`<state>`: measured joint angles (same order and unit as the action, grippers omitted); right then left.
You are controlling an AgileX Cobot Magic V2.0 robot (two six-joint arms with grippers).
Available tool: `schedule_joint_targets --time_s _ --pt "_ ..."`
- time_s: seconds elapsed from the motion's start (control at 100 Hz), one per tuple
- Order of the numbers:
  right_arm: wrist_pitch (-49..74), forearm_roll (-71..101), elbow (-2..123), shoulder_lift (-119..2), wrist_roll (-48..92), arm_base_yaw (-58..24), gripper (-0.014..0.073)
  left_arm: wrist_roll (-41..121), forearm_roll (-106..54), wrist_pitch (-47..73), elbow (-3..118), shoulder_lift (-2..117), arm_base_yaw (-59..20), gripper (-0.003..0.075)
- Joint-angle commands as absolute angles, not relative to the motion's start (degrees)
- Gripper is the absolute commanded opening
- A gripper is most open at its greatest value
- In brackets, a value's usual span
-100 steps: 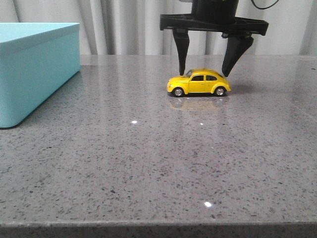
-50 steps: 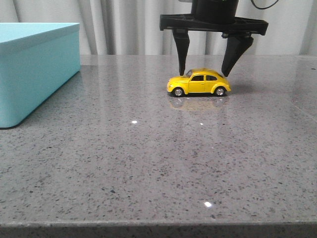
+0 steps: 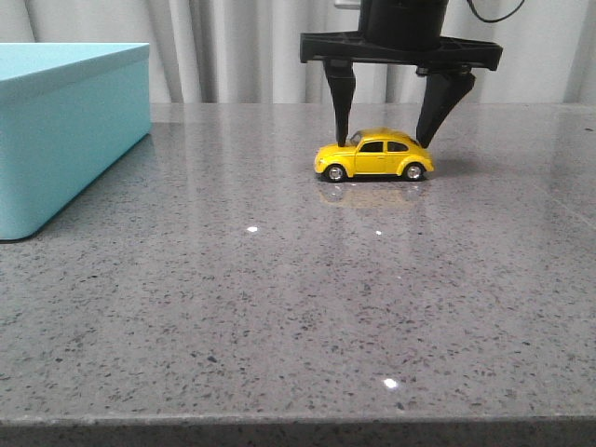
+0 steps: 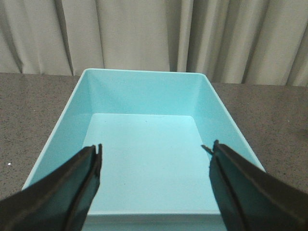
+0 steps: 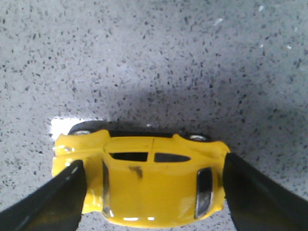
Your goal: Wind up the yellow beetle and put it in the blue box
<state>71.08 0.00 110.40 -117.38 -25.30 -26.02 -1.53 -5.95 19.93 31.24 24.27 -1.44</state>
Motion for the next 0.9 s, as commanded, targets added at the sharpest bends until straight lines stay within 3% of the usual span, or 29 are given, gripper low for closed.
schedule_joint_targets --time_s 0.0,0.43,0.89 --pt "76.1 -1.5 111.9 -114.4 -24.2 -25.0 0.0582 -1.6 -6.6 15.5 33.2 25.1 -1.9 0.0461" --pt "76.1 -2.9 103.0 -111.5 -20.0 -18.4 0.0582 -1.6 -6.6 15.3 33.2 25.1 -1.9 0.0461" --pt "76.1 1.3 102.8 -104.5 -15.1 -11.5 0.0582 -1.6 -6.6 15.3 33.2 25.1 -1.9 0.0461"
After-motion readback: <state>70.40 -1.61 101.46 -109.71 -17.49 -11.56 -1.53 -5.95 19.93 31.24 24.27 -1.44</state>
